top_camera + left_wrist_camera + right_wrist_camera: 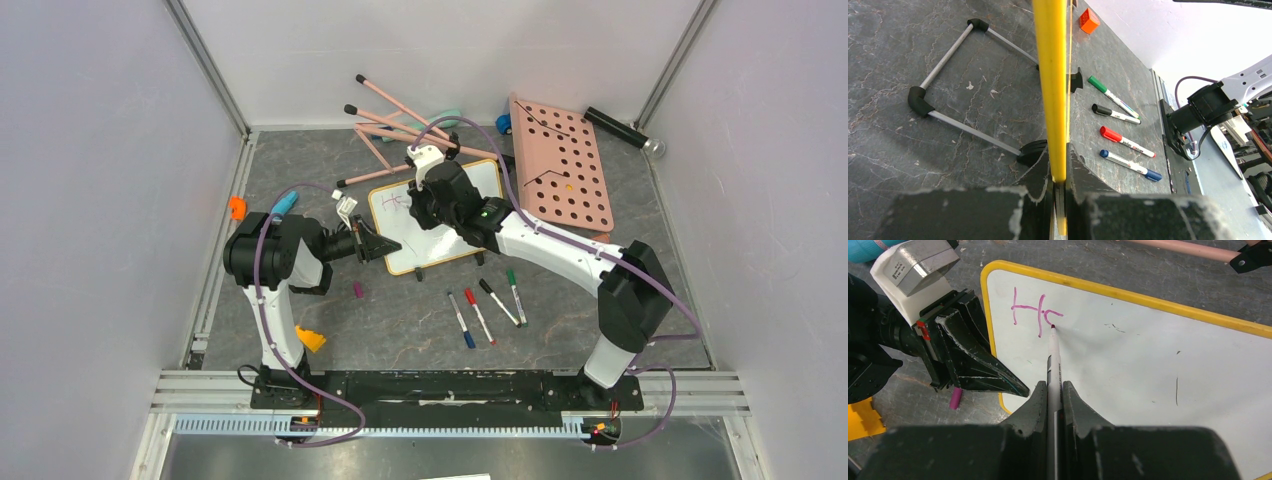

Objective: Write a sentence on the whiteboard

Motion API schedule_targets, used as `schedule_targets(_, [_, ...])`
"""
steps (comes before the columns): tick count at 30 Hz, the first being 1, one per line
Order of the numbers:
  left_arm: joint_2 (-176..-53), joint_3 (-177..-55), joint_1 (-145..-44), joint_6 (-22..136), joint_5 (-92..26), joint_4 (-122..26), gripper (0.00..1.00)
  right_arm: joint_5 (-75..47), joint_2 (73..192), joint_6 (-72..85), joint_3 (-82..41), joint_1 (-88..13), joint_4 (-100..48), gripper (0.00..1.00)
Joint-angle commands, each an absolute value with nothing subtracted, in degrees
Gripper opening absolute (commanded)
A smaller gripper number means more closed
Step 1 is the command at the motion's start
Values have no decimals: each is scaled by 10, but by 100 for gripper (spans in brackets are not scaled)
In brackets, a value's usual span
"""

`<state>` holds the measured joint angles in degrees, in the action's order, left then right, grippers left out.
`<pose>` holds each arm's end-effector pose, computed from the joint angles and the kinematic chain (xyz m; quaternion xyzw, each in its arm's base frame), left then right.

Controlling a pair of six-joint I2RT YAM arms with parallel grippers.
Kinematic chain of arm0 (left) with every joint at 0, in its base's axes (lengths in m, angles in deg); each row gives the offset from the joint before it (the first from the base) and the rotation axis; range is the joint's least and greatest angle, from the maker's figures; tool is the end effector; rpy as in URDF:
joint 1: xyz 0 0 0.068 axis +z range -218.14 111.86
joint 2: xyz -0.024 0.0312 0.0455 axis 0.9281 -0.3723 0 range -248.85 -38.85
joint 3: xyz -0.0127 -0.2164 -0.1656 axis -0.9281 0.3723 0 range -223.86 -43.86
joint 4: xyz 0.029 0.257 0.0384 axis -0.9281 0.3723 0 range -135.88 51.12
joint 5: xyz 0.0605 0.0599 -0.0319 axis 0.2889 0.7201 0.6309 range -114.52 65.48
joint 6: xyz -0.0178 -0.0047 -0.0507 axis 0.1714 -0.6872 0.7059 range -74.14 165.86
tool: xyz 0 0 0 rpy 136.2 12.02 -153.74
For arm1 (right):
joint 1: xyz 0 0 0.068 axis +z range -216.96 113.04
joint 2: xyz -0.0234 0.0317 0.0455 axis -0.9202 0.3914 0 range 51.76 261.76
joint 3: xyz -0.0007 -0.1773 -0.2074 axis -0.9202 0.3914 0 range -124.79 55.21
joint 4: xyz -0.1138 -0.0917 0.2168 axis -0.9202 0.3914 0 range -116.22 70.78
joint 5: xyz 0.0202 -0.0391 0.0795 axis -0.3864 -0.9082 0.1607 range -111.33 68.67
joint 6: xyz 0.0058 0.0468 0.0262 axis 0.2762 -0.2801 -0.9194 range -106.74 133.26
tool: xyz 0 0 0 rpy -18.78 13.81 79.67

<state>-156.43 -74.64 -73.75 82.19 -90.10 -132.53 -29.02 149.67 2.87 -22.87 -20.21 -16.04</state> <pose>0.3000 -0.0620 0.1060 0.2112 0.6752 -0.5705 0.4171 0.2786 0.2894 0.2937 -0.2377 0.8314 0.1876 0.4659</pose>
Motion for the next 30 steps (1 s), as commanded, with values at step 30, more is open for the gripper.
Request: schedule_targets(30, [-1581, -738, -740, 717, -882, -1351, 8, -311, 1509, 26, -268, -220, -172, 0])
